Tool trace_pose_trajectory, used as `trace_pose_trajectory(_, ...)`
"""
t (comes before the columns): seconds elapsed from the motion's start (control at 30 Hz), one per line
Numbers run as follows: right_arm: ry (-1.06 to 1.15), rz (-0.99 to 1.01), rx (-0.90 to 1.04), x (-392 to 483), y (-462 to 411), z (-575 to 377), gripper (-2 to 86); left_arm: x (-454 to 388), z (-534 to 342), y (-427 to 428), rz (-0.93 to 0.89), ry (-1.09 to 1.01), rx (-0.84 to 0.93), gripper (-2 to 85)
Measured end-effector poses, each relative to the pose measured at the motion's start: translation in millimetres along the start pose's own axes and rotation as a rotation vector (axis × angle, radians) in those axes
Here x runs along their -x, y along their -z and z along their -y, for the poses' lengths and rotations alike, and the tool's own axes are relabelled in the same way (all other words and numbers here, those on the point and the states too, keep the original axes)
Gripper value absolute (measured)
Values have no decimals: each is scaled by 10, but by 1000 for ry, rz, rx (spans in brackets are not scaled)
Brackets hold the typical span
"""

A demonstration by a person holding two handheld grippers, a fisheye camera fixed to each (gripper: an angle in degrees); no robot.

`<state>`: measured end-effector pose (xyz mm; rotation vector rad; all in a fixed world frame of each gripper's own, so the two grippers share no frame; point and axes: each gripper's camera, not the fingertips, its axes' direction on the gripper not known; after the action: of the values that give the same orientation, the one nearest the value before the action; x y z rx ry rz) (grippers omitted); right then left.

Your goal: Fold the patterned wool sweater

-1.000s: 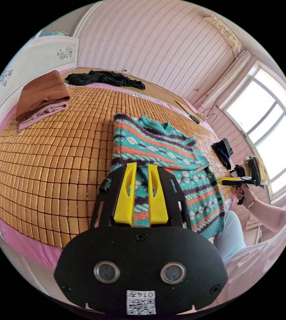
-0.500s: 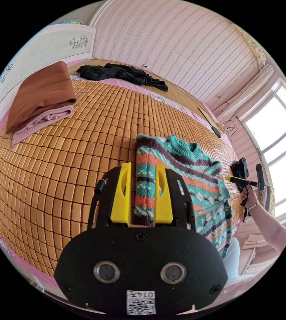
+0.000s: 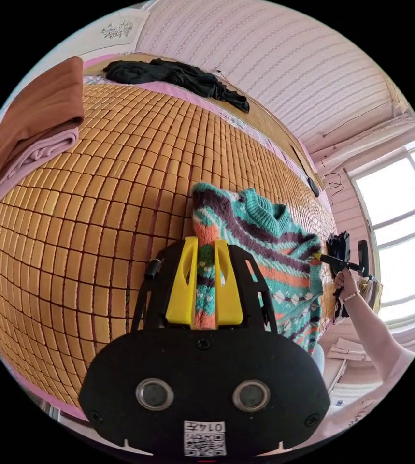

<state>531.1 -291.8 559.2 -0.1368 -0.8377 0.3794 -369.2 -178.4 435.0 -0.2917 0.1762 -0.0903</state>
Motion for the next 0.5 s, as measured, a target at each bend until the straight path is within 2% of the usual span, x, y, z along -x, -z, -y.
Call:
trace_pose_trajectory(0.07,20,62,-73,-62,383,-80,47,-92,40,157,-38,-12,-46,52)
trace_pose_trajectory(0.17,4,154,-173,-223,913,-192,45,-212,107,479,-195,-8,-134,52)
trace_pose_trajectory(0.33,120,187,-310,-339,1587,-760,48,-363,-235,1050,-333,-186,-217,53)
trace_pose_trajectory(0.5,392,182,-228,-161,1626,-1864,57,-22,-1197,1224,-350,-192,-160,58)
